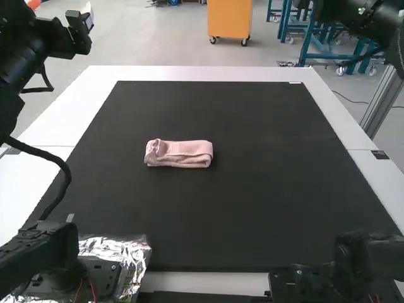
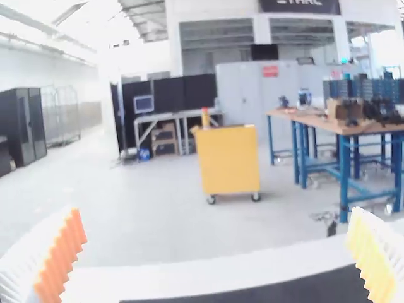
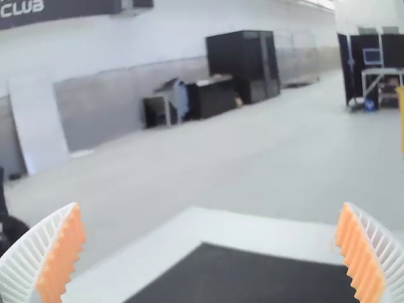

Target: Fold the towel.

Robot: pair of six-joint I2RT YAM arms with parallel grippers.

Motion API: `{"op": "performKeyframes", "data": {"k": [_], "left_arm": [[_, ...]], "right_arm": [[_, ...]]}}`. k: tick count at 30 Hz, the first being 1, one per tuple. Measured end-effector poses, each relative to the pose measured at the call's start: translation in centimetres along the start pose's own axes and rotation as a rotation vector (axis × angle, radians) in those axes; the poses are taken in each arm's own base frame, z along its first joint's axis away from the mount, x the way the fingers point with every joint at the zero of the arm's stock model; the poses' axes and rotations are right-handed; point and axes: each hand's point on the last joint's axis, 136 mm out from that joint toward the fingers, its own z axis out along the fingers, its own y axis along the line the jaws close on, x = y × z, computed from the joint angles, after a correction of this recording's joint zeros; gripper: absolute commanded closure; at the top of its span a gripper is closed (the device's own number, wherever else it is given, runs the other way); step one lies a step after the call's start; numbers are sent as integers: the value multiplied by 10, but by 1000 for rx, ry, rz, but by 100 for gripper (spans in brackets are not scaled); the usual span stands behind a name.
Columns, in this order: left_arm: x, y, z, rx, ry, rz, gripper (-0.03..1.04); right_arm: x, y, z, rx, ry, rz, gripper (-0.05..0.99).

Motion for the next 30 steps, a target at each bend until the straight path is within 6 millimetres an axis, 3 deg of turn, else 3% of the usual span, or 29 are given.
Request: {"op": "performKeyframes", "data": {"k": [5,11,14,17,20,25,30], "left_arm": [[-43,-2,-61,-12,-150,10,4],[-43,-5,-107,-21,-191,12,4],[-54,-6,-132,-24,-248,15,4],[-61,-7,-143,-25,-271,13,4],[-60,-4,-143,-44,-262,8,4],[-45,8,-136,-112,-241,14,4],[35,3,-107,-84,-97,39,4]], "right_arm": [[-11,9,-78,70,-64,-22,3],[-21,26,-155,145,-195,-90,3],[-33,42,-191,168,-302,-151,3],[-40,61,-223,175,-389,-202,3],[-35,57,-224,213,-363,-195,3],[-14,11,-210,378,-344,-242,3],[41,-54,-184,534,-339,-264,3]]}}
